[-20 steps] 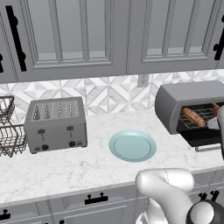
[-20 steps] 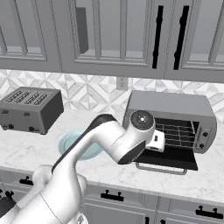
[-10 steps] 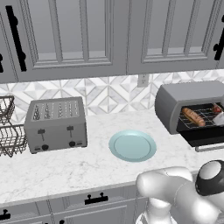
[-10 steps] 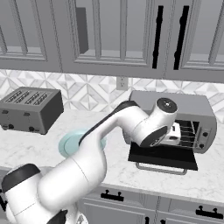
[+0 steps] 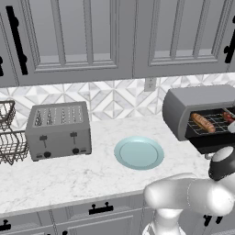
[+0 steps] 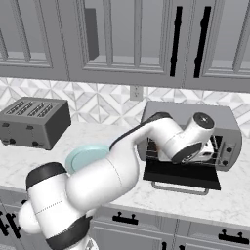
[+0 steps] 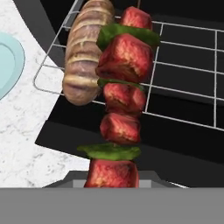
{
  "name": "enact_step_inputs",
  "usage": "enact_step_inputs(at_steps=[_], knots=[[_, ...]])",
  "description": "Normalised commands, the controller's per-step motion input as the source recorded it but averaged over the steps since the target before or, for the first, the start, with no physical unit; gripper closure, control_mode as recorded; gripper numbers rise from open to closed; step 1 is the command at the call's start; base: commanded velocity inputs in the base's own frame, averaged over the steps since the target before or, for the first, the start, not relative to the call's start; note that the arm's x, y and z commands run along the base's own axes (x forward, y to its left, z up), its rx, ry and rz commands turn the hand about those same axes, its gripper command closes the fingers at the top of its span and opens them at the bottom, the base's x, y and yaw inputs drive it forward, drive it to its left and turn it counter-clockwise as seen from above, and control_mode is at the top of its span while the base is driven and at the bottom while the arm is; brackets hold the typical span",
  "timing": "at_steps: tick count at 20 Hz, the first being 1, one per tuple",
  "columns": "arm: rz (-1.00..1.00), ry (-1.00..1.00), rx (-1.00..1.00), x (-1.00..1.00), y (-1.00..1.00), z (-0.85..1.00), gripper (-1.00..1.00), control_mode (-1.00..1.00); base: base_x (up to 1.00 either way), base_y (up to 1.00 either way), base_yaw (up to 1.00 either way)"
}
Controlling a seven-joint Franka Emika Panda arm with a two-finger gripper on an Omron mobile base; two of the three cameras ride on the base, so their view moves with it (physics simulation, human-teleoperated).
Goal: Pick up the kebab skewer and baguette bread, and place them inside the toaster oven. Close the toaster oven door and start by setting the timer.
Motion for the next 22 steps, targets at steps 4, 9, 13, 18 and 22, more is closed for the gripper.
enact_step_inputs(at_steps=[4, 9, 13, 18, 22], knots=[[0.06, 0.01, 0.00, 0.21, -0.20, -0.03, 1.00, -1.00, 0.00, 0.00, 0.00], [0.04, 0.09, -0.03, 0.19, -0.04, -0.09, 1.00, -1.00, 0.00, 0.00, 0.00], [0.02, 0.00, -0.01, 0.20, -0.01, -0.16, 1.00, -1.00, 0.00, 0.00, 0.00], [0.00, 0.00, 0.00, 0.24, -0.10, -0.30, 1.00, -1.00, 0.00, 0.00, 0.00], [0.00, 0.00, 0.00, 0.36, -0.03, -0.32, 1.00, -1.00, 0.00, 0.00, 0.00]])
